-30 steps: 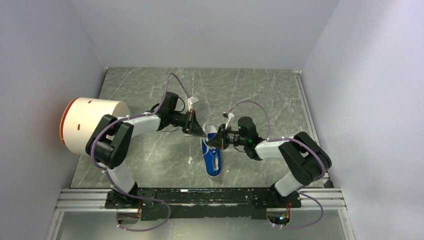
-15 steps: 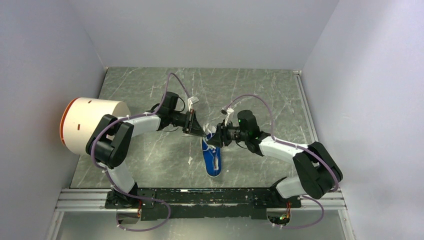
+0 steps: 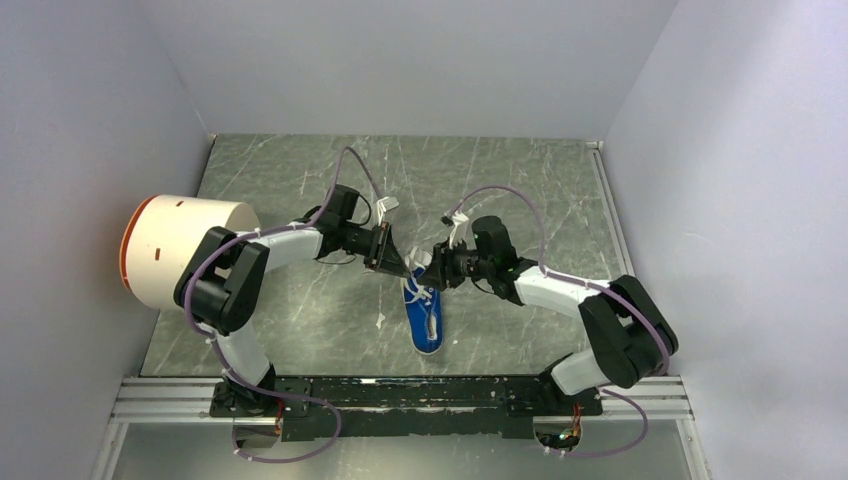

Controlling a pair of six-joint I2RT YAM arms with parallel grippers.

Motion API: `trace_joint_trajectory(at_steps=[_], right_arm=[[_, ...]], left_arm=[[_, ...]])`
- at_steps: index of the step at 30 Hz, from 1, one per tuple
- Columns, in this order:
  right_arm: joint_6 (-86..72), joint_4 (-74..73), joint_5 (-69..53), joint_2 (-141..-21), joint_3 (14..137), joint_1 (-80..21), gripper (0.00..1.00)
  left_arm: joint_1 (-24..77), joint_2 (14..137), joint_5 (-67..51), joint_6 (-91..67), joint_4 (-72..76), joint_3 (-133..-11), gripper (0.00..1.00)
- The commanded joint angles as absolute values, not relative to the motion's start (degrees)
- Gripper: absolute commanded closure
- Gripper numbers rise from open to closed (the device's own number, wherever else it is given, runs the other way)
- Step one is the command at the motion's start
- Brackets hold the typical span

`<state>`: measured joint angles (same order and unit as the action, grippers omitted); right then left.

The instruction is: Tie the shoes

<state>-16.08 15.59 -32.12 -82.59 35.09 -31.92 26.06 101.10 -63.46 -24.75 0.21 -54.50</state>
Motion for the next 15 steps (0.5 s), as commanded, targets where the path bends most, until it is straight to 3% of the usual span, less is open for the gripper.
trace_joint_trajectory(at_steps=[1, 6, 11, 15], right_arm=[[-13.9, 18.0, -34.7, -84.5, 36.0, -31.8, 0.60], [-14.0, 17.5, -36.8, -86.0, 36.7, -31.7, 0.97], [-14.8, 21.0, -35.6, -82.5, 33.2, -31.6, 1.00], [-15.3, 21.5, -36.0, -82.3, 33.1, -31.6, 1.00]], left_arm=[[25.8, 101.5, -64.2, -21.5, -3.4, -56.7, 0.85], [25.8, 103.2, -60.9, -19.5, -7.2, -59.2, 0.76], [25.8, 105.4, -59.1, -18.7, -8.1, -61.0, 0.64], [25.8, 106.3, -57.3, -16.6, -11.0, -61.9, 0.60]])
